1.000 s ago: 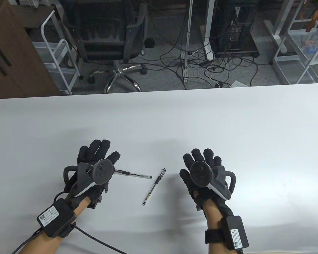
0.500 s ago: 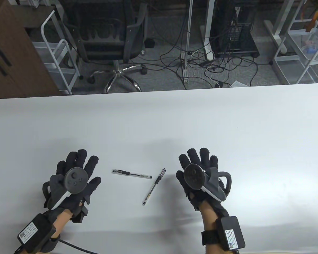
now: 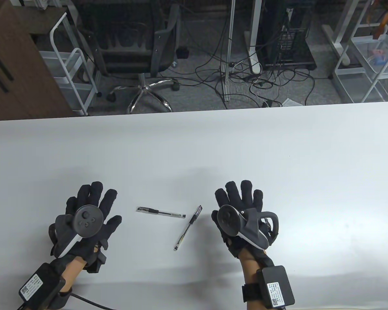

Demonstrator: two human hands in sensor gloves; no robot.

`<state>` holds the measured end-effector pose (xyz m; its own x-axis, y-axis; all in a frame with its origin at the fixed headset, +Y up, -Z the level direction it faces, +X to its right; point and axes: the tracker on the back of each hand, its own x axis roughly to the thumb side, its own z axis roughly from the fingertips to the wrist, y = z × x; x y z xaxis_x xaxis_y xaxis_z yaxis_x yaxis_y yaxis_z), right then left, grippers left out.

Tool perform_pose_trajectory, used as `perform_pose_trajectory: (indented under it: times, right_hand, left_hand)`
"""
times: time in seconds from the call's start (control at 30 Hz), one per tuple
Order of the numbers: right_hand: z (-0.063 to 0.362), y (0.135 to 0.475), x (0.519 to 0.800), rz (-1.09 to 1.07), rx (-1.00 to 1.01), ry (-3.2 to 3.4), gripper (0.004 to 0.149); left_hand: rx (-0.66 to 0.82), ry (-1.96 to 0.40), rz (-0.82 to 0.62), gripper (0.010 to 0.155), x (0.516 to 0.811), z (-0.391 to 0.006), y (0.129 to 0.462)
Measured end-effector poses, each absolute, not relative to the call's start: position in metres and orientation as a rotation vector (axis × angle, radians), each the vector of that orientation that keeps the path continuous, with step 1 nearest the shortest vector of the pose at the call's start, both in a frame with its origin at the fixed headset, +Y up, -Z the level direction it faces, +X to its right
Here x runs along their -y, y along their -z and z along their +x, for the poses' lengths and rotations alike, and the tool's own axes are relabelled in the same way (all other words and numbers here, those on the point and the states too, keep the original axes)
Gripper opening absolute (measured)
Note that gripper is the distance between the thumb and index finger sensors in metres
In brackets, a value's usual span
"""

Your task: Spin and release pen on table

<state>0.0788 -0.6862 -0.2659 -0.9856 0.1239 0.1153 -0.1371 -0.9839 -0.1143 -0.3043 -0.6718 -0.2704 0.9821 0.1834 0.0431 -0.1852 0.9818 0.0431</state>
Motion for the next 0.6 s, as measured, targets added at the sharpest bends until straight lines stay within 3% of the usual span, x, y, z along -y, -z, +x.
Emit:
perform_pose_trajectory:
  times: [0.6]
  right_hand:
    - [0.0757, 0.2654, 0.6878, 0.168, 0.152, -3.026, 0.068]
  left_hand:
    - [0.04, -0.154, 0.009, 0.079, 0.6778, -0.3032, 0.2724]
